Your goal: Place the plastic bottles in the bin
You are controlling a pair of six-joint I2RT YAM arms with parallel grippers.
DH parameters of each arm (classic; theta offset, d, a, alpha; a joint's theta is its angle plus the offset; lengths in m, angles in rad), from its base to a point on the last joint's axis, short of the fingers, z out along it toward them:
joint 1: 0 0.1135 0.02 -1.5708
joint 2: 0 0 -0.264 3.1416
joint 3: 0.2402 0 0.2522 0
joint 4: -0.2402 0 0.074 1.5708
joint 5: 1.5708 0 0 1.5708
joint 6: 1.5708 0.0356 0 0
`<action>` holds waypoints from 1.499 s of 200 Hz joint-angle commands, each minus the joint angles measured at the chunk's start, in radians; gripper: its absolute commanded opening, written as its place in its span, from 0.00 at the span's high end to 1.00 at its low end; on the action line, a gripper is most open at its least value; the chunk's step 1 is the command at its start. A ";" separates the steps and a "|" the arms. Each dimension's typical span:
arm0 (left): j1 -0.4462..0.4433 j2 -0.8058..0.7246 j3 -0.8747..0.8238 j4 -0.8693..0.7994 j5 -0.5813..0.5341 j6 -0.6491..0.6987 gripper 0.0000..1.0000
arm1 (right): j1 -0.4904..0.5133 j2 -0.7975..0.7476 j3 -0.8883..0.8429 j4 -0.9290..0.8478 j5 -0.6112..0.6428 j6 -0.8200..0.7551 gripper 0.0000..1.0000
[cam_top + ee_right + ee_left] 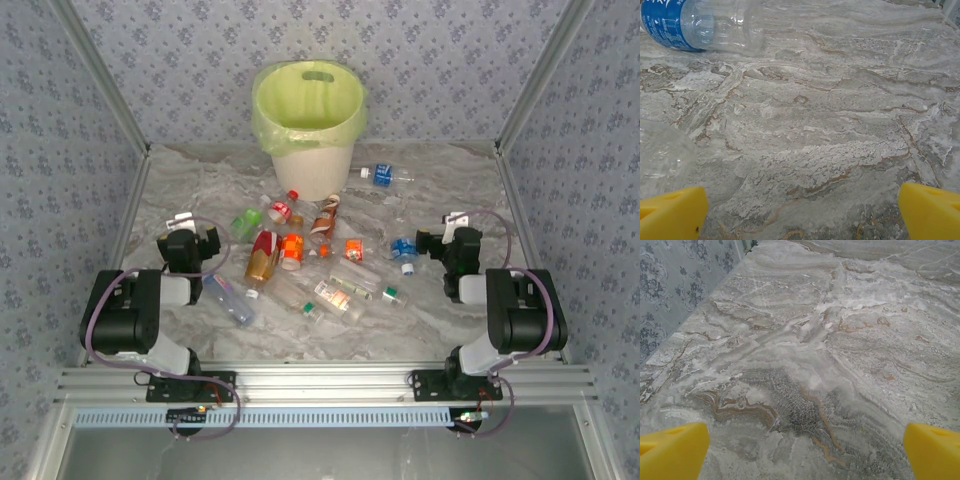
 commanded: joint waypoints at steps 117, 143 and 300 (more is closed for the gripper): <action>-0.026 -0.446 0.301 -0.823 0.029 -0.397 0.01 | 0.121 -0.311 0.366 -1.002 -0.120 0.409 0.00; -0.024 -0.495 0.263 -0.843 0.123 -0.506 0.01 | 0.188 -0.256 0.408 -1.160 -0.088 0.406 0.00; -0.023 -0.473 0.348 -1.051 0.252 -0.529 0.00 | 0.207 0.124 0.559 -1.187 0.050 0.322 0.28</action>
